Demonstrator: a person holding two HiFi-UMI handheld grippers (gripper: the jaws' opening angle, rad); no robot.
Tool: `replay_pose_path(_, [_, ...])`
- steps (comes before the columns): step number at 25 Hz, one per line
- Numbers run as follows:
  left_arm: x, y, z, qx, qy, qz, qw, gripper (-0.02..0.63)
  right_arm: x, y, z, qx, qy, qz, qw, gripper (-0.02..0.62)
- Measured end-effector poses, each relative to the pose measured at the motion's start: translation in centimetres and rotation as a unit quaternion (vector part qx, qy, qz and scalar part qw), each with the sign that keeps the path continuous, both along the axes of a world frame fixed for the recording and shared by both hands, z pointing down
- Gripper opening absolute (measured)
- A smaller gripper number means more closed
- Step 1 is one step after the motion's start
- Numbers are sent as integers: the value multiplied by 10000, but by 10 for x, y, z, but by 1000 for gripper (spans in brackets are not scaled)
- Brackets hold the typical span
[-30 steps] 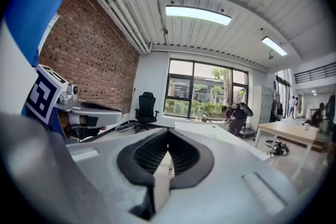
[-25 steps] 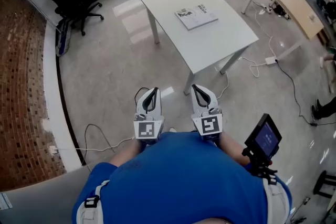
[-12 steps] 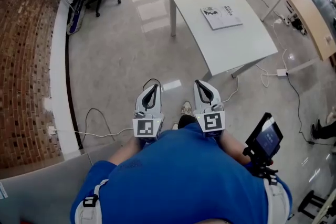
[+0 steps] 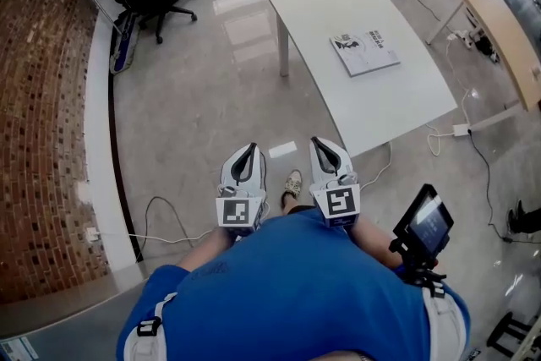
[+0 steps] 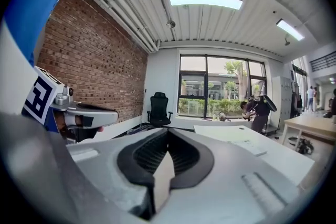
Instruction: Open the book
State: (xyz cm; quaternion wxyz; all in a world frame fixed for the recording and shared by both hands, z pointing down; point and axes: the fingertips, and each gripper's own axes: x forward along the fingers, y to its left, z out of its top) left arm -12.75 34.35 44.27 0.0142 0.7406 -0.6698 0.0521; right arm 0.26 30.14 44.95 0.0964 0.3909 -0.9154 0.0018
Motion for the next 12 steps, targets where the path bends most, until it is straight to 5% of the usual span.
replay_pose_path(12, [-5, -148, -4, -90, -281, 561, 9980, 7, -6, -136, 12, -256, -278, 537, 9978, 3])
